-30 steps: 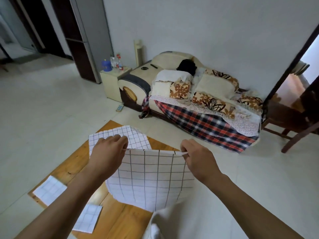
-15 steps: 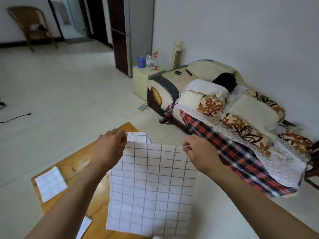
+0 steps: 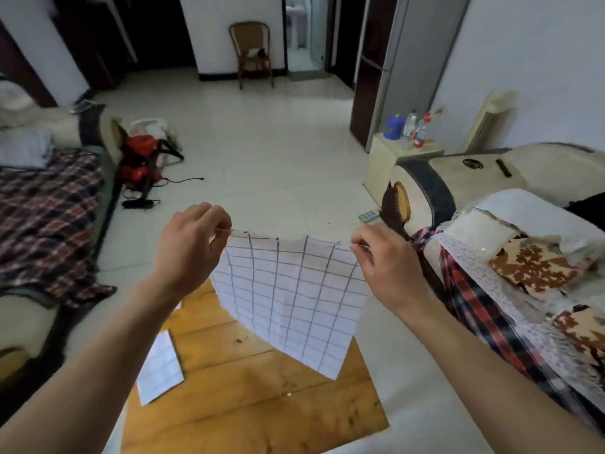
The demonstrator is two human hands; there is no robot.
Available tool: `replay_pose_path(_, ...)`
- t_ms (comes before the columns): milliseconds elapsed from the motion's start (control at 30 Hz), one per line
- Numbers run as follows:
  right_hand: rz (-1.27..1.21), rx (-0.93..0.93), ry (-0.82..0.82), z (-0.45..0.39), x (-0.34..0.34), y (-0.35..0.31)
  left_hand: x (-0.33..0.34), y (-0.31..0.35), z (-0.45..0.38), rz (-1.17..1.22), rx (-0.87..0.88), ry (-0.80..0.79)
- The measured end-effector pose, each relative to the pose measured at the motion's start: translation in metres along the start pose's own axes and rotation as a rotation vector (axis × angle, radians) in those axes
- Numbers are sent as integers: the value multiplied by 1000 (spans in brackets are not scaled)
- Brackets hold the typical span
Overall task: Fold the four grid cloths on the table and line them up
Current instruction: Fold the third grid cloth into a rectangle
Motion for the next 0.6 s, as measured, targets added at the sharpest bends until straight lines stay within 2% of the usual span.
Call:
replay_pose_path(167,-67,-139,29,11,-3,18,-18,35,32,-92,-48,44)
replay_pose_path(300,-94,-238,-73,33,7,22,-21,43,77,-147,-93,-33)
replay_pose_path(600,-108,-184,-306,124,51,26,13,49,202,-24,-256,-193)
Point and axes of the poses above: each hand's wrist, its own z-axis away from the middle knuckle, its own x-axis out of the palm, y = z × x, the point moved 4 cm from there along -z, towards the middle knuckle, and after that the axes turned 5 degrees about y, right-handed, at the moved point
